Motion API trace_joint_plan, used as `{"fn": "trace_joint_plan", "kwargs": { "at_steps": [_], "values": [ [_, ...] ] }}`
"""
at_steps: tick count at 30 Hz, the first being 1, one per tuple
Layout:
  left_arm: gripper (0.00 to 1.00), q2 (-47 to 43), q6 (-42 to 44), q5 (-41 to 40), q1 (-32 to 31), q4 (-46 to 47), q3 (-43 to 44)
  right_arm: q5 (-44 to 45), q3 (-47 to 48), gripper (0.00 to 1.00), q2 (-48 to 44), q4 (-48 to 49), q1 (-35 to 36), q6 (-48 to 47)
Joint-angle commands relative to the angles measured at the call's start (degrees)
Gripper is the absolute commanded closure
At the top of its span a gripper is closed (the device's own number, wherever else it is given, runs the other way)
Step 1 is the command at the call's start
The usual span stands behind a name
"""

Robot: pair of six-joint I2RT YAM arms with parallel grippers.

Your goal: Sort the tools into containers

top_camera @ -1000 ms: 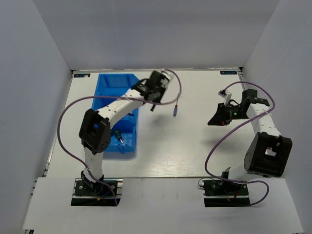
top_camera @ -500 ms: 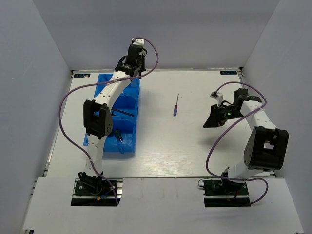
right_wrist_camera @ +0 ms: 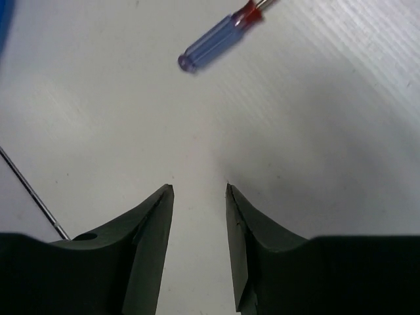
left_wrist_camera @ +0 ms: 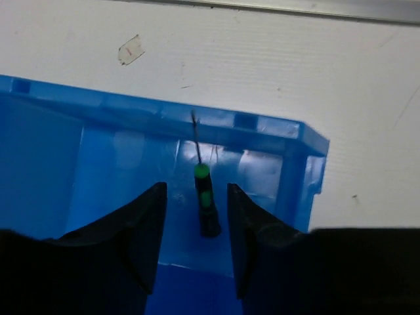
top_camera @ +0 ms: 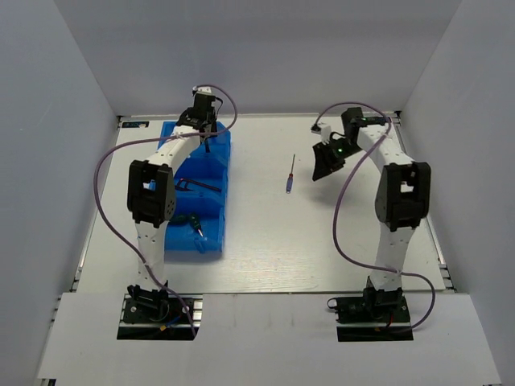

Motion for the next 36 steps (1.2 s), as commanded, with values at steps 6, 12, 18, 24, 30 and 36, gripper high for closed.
{"fn": "trace_joint_plan", "kwargs": {
  "at_steps": [6,12,18,24,30,36],
  "values": [
    [0.28,-13.96,-2.51,0.05,1.20,5.70,-5.73,16.38,19.41,0.56,13.48,2.39,11.31,15.72],
    [0.23,-22.74,-2.42,6.90,-0.47,7.01,-12.57,22.48,24.88,0.56,19.11,4.16,16.32,23.47],
    [0.22,-40.49,-1.89,12.18,-1.08,11.32,-30.23,32.77,20.58,0.55,17.98,6.09,18.96,29.27],
    [0.22,-51.39,-2.59,16.48,-1.08,10.71,-39.73,34.45,16.88,0.55,14.29,9.25,19.23,29.10],
    [0.22,-56.94,-4.61,19.65,-1.61,8.69,-43.87,41.21,14.68,0.55,14.54,11.45,20.55,28.31],
    [0.22,-61.34,-4.61,19.65,-1.61,6.06,-46.16,42.97,13.27,0.55,15.68,13.03,21.52,24.01]
  ]
}}
